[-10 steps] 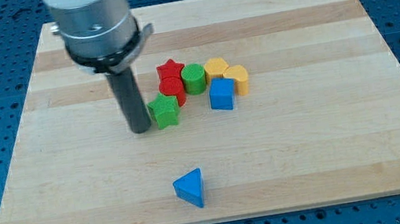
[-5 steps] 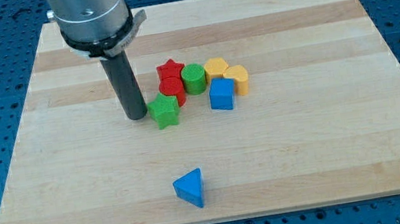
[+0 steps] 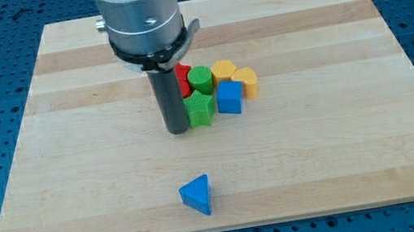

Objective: Push the green star closer to the blue cube

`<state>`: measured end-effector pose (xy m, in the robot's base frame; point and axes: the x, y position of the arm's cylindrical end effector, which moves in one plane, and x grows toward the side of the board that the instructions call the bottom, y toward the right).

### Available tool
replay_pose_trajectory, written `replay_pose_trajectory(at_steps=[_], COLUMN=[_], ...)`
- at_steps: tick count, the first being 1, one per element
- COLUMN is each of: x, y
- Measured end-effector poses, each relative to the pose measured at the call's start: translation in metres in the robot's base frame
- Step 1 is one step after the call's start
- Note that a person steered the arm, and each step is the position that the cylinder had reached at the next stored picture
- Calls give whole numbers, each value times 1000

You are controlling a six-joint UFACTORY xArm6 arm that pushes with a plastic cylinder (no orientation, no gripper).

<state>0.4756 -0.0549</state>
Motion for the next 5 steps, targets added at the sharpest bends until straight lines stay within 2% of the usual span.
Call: replay_pose_trajectory(at_steps=[3,5], x=[-7,10], y=[23,44])
